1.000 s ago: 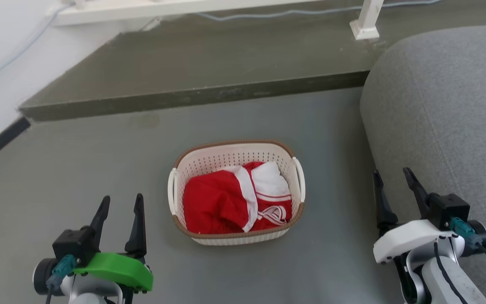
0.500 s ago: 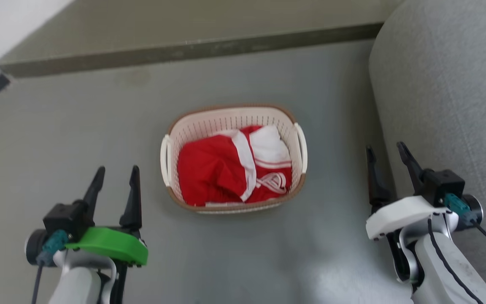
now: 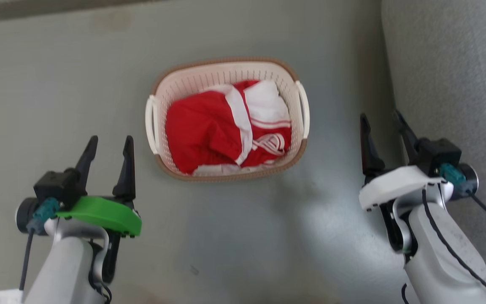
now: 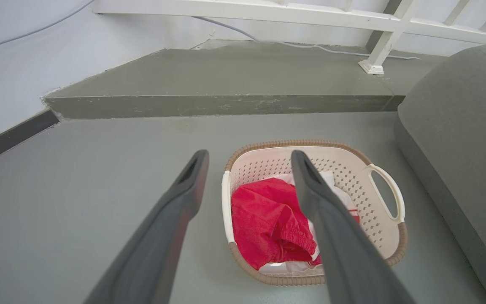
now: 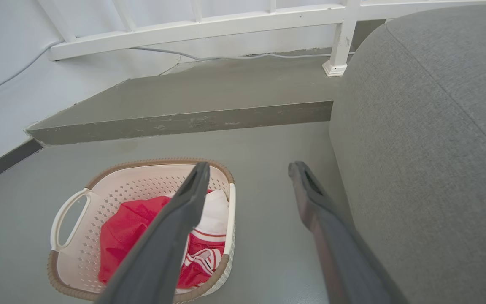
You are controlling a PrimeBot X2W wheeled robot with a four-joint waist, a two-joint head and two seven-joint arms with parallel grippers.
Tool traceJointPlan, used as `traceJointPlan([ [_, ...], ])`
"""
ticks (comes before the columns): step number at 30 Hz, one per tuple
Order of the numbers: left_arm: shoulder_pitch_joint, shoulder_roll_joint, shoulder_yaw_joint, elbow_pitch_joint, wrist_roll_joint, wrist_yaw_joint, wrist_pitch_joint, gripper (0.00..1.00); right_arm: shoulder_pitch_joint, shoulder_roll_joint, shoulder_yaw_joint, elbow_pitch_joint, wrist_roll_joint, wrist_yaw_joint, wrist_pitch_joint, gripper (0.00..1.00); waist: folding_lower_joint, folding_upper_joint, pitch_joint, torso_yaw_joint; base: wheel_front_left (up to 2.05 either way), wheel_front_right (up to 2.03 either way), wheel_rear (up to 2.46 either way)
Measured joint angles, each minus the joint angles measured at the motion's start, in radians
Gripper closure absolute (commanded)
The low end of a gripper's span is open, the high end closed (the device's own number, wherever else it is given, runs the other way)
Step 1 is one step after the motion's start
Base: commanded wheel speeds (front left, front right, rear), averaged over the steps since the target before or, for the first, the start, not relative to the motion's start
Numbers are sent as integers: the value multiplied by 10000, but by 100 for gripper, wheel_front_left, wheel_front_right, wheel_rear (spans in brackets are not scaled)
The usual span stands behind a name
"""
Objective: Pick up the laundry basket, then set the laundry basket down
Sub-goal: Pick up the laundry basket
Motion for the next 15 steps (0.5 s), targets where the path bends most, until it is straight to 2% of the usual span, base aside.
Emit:
traceJointPlan([
  [15, -1388, 320, 46, 619, 0, -359, 349, 0, -1596, 190, 253, 665, -10, -54, 176, 0, 1, 0, 1946, -324, 0, 0, 0],
])
